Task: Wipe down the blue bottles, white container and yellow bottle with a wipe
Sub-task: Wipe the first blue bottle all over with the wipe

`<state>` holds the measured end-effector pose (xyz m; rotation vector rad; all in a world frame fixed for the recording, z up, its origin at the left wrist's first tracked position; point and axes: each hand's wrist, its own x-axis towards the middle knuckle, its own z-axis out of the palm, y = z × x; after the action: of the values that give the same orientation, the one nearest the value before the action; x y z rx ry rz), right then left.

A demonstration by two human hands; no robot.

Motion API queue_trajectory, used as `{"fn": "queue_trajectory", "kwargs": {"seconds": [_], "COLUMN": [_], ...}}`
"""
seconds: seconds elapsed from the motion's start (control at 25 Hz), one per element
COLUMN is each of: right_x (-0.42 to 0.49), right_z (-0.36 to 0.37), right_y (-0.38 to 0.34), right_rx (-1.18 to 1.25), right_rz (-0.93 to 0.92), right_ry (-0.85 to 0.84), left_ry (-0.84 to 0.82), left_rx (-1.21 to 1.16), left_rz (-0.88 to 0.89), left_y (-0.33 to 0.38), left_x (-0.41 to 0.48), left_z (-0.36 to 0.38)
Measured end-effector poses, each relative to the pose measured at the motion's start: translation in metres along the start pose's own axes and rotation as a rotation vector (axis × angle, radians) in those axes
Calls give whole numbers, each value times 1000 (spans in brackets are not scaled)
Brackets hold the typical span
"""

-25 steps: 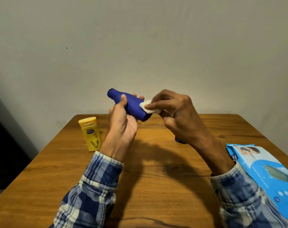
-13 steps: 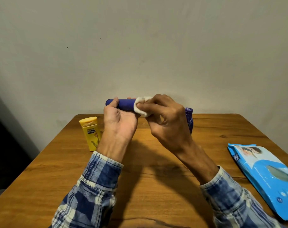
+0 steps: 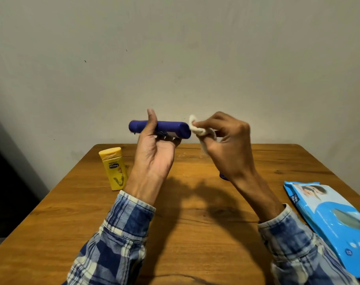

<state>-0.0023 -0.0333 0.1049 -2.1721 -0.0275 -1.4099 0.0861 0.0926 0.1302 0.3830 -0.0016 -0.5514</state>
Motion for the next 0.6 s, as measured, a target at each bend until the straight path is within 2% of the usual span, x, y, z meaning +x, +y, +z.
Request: {"fn": "queue_trajectory", "kwargs": {"seconds": [0.12,0.2,0.32,0.44,0.6], "right_x": [2,1,-6,-5,-7], "right_z": [-6,-2,7,6,6], "right_y": [-9,-20,-22,-19,-24], "right_rx": [147,174,5,-82,-260], "right_rz": [7,-84,-276,-314,-487], "right_ry": [45,-23,-150,-188,-313], "left_ry": [27,51,44,73,-11], "left_rx": [63,124,209,276,322], "left_rz": [52,103,188,297,242], "left_y": [-5,-3,0,-3,-1], "left_x": [2,3,1,-4,-2], "left_z": [-3,-7,-10,-10,-8]}}
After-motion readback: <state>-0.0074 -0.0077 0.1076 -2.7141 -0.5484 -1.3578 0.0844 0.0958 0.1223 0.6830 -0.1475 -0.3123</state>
